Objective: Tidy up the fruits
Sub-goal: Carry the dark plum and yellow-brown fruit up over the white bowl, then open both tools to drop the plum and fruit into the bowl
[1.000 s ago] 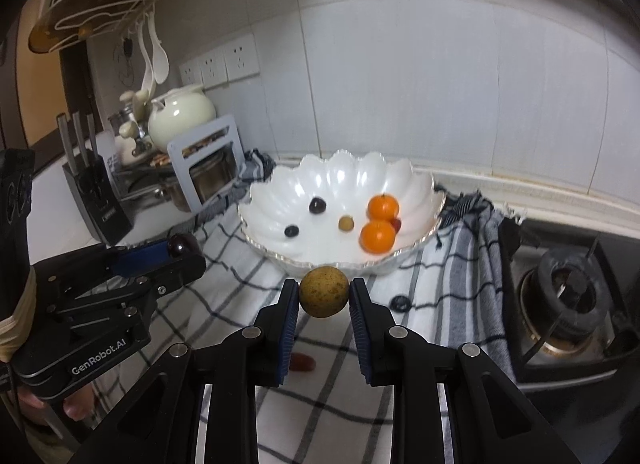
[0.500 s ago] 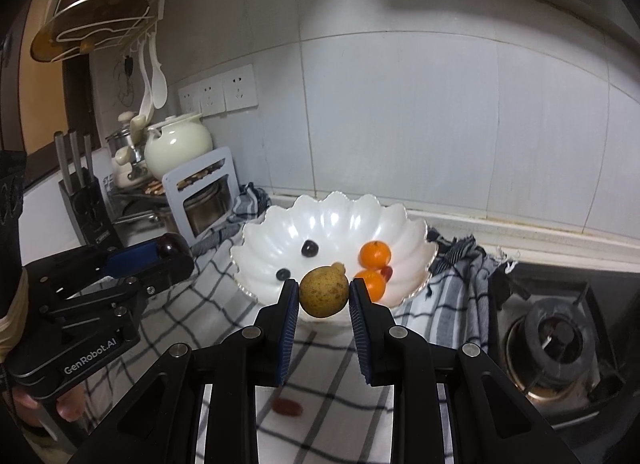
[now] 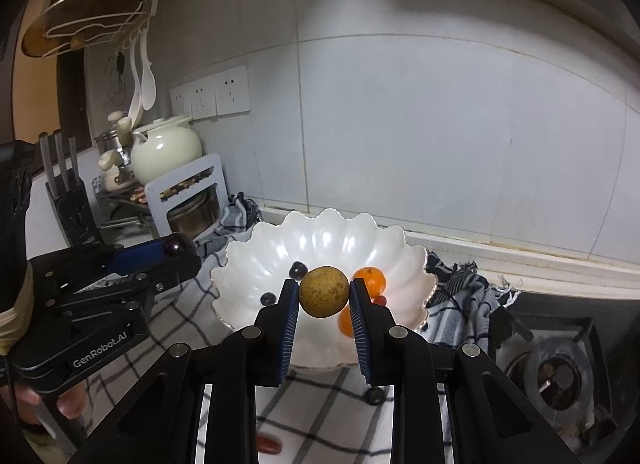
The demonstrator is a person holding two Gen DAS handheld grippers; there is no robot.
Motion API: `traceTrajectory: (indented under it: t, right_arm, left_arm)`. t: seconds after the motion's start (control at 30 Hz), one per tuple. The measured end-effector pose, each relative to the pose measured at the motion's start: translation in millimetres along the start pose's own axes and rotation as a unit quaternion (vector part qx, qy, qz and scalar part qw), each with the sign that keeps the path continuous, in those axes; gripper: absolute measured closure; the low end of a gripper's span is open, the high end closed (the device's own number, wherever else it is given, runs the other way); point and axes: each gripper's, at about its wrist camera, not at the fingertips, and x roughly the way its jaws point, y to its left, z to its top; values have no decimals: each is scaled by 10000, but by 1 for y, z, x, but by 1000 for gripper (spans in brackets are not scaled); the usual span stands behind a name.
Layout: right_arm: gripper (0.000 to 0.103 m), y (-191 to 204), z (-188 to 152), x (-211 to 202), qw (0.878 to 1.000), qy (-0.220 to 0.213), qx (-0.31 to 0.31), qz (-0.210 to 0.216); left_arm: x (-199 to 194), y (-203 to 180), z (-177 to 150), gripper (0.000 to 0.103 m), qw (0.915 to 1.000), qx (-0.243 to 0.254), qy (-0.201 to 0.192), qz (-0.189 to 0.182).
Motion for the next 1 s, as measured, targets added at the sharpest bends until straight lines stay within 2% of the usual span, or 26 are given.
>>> traceTrajectory:
  t: [0.3, 0.63, 0.8, 0.9, 0.97, 1.0]
  right_arm:
    - [75, -15, -2, 39, 9987, 491, 105, 23]
    - [75, -27, -16, 78, 9941, 1071, 149, 8]
    - [75, -30, -21, 88, 9917, 1266, 197, 71]
    - [75, -33, -23, 92, 9905, 1339, 266, 138]
    - [72, -34, -24, 94, 9902, 1361, 282, 163]
    - [67, -35, -24, 95, 9897, 1383, 316, 187]
  left_arm:
    - [39, 4, 1, 74, 9991, -70, 413, -13]
    - [79, 6, -13, 74, 9950, -86, 995, 60]
    - [90, 5, -18, 74, 9927, -119, 1195, 42]
    - [92, 4, -20, 73, 9924, -81, 1221, 158]
    - [91, 3, -20, 66, 9923, -95, 1227, 168]
    - [90, 3, -20, 59, 9924, -97, 1214, 183]
